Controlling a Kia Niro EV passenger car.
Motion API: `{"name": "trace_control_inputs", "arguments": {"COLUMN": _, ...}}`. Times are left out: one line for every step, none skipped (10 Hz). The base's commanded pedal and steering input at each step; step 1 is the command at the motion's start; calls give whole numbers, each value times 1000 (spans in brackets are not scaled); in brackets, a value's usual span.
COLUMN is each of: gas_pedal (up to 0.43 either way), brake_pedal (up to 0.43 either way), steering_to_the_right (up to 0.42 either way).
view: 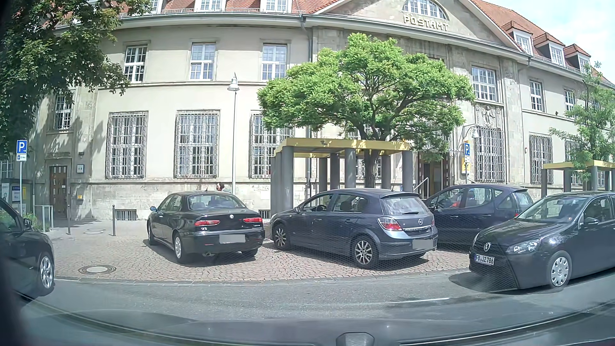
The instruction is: Follow the waypoints while adhering to traffic rules and regulations
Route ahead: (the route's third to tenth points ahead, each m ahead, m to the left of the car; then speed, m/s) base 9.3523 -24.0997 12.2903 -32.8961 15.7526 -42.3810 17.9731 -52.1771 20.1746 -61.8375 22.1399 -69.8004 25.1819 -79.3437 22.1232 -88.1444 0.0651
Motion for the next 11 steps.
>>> {"name": "trace_control_inputs", "arguments": {"gas_pedal": 0, "brake_pedal": 238, "steering_to_the_right": 881}}
{"name": "trace_control_inputs", "arguments": {"gas_pedal": 0, "brake_pedal": 238, "steering_to_the_right": 884}}
{"name": "trace_control_inputs", "arguments": {"gas_pedal": 0, "brake_pedal": 238, "steering_to_the_right": 885}}
{"name": "trace_control_inputs", "arguments": {"gas_pedal": 0, "brake_pedal": 238, "steering_to_the_right": 885}}
{"name": "trace_control_inputs", "arguments": {"gas_pedal": 0, "brake_pedal": 238, "steering_to_the_right": 885}}
{"name": "trace_control_inputs", "arguments": {"gas_pedal": 0, "brake_pedal": 238, "steering_to_the_right": 885}}
{"name": "trace_control_inputs", "arguments": {"gas_pedal": 0, "brake_pedal": 238, "steering_to_the_right": 885}}
{"name": "trace_control_inputs", "arguments": {"gas_pedal": 0, "brake_pedal": 232, "steering_to_the_right": 885}}
{"name": "trace_control_inputs", "arguments": {"gas_pedal": 0, "brake_pedal": 226, "steering_to_the_right": 885}}
{"name": "trace_control_inputs", "arguments": {"gas_pedal": 0, "brake_pedal": 207, "steering_to_the_right": 886}}
{"name": "trace_control_inputs", "arguments": {"gas_pedal": 0, "brake_pedal": 183, "steering_to_the_right": 890}}
